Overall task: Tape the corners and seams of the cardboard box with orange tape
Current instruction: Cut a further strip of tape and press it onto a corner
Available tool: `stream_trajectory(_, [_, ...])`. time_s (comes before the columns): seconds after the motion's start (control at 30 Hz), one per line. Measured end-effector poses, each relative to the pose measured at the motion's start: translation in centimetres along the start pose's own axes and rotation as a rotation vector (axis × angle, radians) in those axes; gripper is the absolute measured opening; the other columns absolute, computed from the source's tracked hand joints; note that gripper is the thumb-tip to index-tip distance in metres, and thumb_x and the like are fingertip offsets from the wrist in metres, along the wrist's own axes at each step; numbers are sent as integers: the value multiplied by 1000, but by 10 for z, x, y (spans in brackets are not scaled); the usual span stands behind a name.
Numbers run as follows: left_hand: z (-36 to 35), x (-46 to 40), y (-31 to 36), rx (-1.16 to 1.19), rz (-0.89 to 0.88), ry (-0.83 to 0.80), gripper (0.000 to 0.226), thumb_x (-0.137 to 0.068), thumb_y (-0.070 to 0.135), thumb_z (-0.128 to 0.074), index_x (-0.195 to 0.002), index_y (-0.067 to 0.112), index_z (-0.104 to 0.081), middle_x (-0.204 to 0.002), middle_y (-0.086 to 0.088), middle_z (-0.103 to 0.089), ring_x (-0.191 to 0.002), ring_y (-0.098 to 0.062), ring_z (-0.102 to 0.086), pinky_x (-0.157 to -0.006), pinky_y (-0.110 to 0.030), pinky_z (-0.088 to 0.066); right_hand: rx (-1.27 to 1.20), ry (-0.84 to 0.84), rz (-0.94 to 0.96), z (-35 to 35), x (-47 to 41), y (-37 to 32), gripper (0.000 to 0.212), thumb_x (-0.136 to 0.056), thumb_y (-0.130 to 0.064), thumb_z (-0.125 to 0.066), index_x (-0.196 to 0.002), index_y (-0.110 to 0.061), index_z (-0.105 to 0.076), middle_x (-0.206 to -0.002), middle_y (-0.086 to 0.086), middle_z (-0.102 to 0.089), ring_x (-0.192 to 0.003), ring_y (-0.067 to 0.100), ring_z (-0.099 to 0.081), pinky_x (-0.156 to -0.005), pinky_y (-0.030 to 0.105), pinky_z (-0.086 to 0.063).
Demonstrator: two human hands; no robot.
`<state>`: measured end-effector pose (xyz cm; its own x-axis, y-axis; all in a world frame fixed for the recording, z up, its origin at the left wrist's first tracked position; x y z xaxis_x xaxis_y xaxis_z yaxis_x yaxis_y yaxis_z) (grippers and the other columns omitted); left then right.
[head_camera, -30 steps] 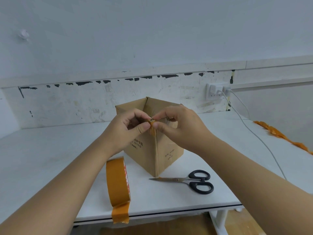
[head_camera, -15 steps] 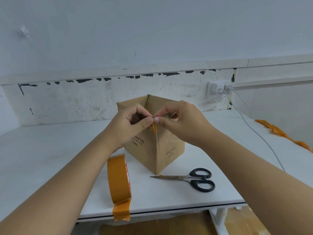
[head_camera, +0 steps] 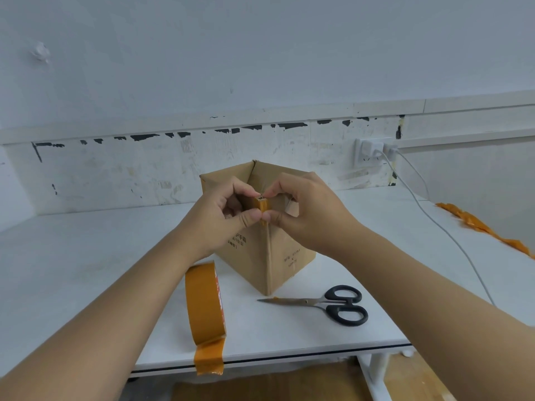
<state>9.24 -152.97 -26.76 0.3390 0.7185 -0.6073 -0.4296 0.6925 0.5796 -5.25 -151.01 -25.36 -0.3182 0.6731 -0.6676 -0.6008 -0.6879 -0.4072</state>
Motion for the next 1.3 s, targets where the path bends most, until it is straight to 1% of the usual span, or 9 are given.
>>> stream_trajectory(0.1, [-1, 2, -4, -4, 0, -39, 32, -78, 38, -70, -100, 54, -54, -96, 20, -58, -81, -9, -55, -78, -34, -52, -1, -24, 19, 1, 1, -1, 25, -79, -32, -74, -100, -29, -63, -84, -32, -50, -97, 7, -40, -76, 1, -28])
stream_trajectory(0.33, [-1, 2, -8, -2, 13, -61, 40, -78, 29, -73, -102, 54, -54, -93, 18, -57, -81, -4, -55, -81, -30, -50, 26, -90, 47, -3, 2, -1, 38, -75, -29, -78, -108, -28, -58, -92, -30, -47, -105, 9, -38, -81, 11, -32])
stream_trajectory(0.43, [-1, 1, -11, -37, 19, -42, 43, -78, 23, -74, -101, 54, -54, -91, 17, -57, -80, -6, -55, -82, -36, -51, 49, -56, 49, -3, 2, -2, 39, -73, -27, -79, -106, -27, -58, -90, -31, -46, -105, 10, -38, -80, 18, -34])
stream_trajectory(0.6, [-2, 3, -9, 24, 16, -76, 36, -73, 38, -71, -103, 51, -56, -96, 18, -58, -84, -6, -55, -80, -25, -51, -48, -118, 21, 1, 0, 4, 32, -75, -31, -77, -102, -34, -61, -89, -30, -51, -102, 3, -37, -79, 4, -29])
stream_trajectory(0.8, [-3, 0, -9, 0, 45, -63, 34, -70, 41, -70, -99, 51, -54, -94, 6, -58, -81, -7, -53, -80, -31, -51, 31, -35, 19, -5, -4, -4, 29, -78, -23, -75, -102, -23, -59, -84, -26, -48, -97, 12, -36, -76, 26, -34])
stream_trajectory(0.97, [-1, 1, -7, -29, 108, -137, 34, -76, 58, -65, -106, 46, -55, -94, 14, -58, -88, -5, -57, -74, -21, -53, 15, -17, 41, -4, 10, -13, 32, -86, -23, -64, -116, -22, -56, -111, -13, -58, -112, 12, -39, -89, 24, -37])
stream_trajectory(1.07, [1, -2, 1, -176, 126, -45, 38, -69, 69, -61, -98, 46, -53, -82, 6, -57, -73, -9, -55, -64, -28, -51, -16, -24, 65, -2, 17, -19, 44, -90, -20, -57, -132, -19, -45, -129, -6, -55, -121, 12, -42, -98, 18, -33])
stream_trajectory(1.17, [-2, 0, 12, -259, 74, 11, 25, -75, 59, -60, -97, 54, -51, -90, 18, -56, -76, -8, -53, -63, -27, -48, -60, -20, 46, 3, 25, -15, 56, -89, -12, -55, -141, -18, -37, -145, -5, -43, -135, 8, -34, -106, 7, -19])
stream_trajectory(1.3, [0, 2, 20, -312, 15, -27, 15, -80, 57, -50, -93, 50, -54, -100, 29, -51, -92, 2, -53, -69, -16, -43, -43, 18, 3, 18, 36, 1, 53, -87, -13, -56, -136, -32, -45, -150, -14, -31, -137, -5, -23, -102, -2, -11])
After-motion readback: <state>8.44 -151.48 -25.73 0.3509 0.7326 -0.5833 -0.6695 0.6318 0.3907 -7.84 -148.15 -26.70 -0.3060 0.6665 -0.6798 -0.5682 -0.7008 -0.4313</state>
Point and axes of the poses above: each hand's wrist, its own x-axis away from the middle knuckle, its own z-axis out of the back of the hand, y = z × x, the point moved 8 cm from there along -x, towards the middle knuckle
